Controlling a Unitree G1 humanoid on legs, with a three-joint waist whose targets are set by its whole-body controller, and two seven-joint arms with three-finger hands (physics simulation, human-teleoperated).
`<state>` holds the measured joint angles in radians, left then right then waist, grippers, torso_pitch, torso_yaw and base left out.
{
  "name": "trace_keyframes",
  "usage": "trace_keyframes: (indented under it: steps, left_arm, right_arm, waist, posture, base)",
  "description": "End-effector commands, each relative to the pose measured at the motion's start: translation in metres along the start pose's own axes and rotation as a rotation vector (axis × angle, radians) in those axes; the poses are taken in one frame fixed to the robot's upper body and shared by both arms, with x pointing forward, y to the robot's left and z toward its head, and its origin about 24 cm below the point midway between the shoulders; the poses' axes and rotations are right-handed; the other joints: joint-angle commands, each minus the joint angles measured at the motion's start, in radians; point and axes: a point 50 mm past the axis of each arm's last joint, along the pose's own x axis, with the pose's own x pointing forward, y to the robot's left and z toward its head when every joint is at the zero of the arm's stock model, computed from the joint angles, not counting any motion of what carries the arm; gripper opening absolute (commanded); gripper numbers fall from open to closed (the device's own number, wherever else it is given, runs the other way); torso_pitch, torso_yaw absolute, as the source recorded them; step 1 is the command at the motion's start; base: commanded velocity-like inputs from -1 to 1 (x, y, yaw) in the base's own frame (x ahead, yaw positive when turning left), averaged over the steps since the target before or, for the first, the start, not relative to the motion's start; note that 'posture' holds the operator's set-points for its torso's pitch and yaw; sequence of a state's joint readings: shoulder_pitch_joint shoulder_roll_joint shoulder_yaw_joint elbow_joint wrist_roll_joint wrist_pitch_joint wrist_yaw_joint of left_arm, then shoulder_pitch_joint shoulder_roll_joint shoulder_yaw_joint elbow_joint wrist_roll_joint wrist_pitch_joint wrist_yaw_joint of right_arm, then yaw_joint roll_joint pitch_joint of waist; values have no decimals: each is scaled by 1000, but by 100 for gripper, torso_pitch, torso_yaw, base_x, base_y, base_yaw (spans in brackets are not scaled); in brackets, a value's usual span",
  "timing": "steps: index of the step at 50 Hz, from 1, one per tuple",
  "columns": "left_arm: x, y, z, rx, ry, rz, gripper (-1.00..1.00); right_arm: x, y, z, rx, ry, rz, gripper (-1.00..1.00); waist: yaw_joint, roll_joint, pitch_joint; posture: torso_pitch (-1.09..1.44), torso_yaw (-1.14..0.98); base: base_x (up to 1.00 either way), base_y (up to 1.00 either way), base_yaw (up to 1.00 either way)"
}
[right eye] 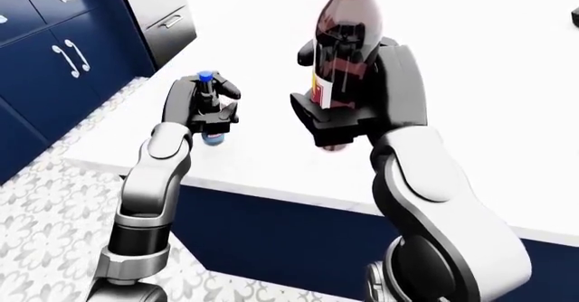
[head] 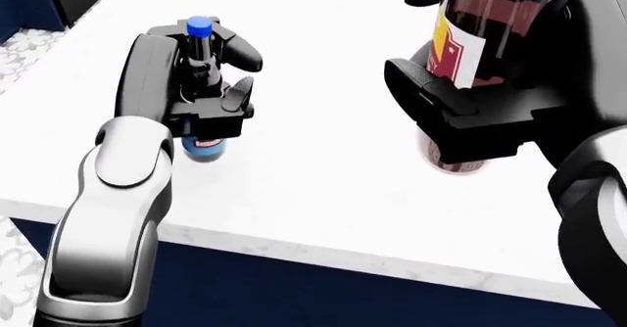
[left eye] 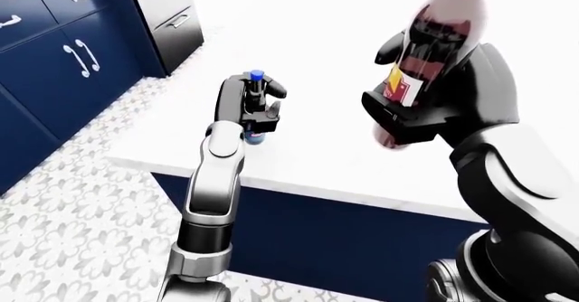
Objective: Move the drinks to the dining counter.
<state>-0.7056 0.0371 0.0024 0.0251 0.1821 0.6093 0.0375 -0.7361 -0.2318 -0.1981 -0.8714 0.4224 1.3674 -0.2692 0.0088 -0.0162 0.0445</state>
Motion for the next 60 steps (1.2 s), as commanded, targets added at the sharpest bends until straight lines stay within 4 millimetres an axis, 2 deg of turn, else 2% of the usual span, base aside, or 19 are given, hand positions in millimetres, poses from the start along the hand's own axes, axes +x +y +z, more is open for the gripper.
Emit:
trace_keyframes:
  steps: [1,20,23,25,27,29,30,38,42,44,47,54,60]
  left_arm:
    - [-1,3,23,-2,-112,17,-46]
    - [-2,16,21,-7,-102,42,-23]
    - [-3,17,21,-5,-100,42,3]
    - [-3,17,21,-5,-100,41,7]
    - [-3,16,20,-8,-100,40,29]
    - [-3,16,20,-7,-100,39,36]
    - [-3,15,22,-8,-102,39,54]
    - [-4,16,19,-12,-100,40,63]
    - [-4,19,19,-15,-99,44,82]
    - [-3,20,19,-16,-98,47,84]
    - [-2,22,18,-21,-99,54,100]
    - [-4,31,18,-37,-101,71,100]
    - [-20,50,16,-91,-108,107,100]
  right_arm:
    - [-4,-2,20,13,-137,-17,-100]
    - [-3,-1,21,12,-136,-15,-100]
    - [-3,0,20,13,-136,-13,-100]
    - [-3,0,21,12,-137,-13,-100]
    - [-3,0,20,14,-136,-13,-100]
    - [-3,0,20,14,-136,-14,-100]
    - [-3,0,21,14,-136,-13,-100]
    - [-3,1,20,14,-136,-12,-100]
    - [-2,3,20,14,-135,-7,-100]
    - [-2,3,19,14,-133,-6,-100]
    - [-1,4,19,14,-132,-5,-100]
    - [2,5,16,13,-126,-3,-100]
    - [12,9,13,6,-109,4,-100]
  waist:
    - [0,-3,-33]
    - [-1,0,-32]
    - [-1,0,-32]
    - [-1,0,-32]
    - [-2,1,-32]
    - [-1,0,-32]
    - [-1,0,-33]
    - [-1,0,-33]
    - [-1,1,-35]
    - [-2,2,-34]
    - [-1,2,-35]
    - [-2,4,-36]
    - [-5,9,-36]
  posture:
    - [0,0]
    - [0,0]
    - [0,0]
    - [0,0]
    - [0,0]
    - [0,0]
    - [0,0]
    - [0,0]
    - [0,0]
    - [0,0]
    - [0,0]
    - [0,0]
    - [0,0]
  base:
    - [0,0,0]
    - [0,0,0]
    - [0,0,0]
    - [0,0,0]
    - [0,0,0]
    - [0,0,0]
    - [0,0,0]
    - [0,0,0]
    - [0,0,0]
    - [0,0,0]
    - [0,0,0]
    - [0,0,0]
    - [0,0,0]
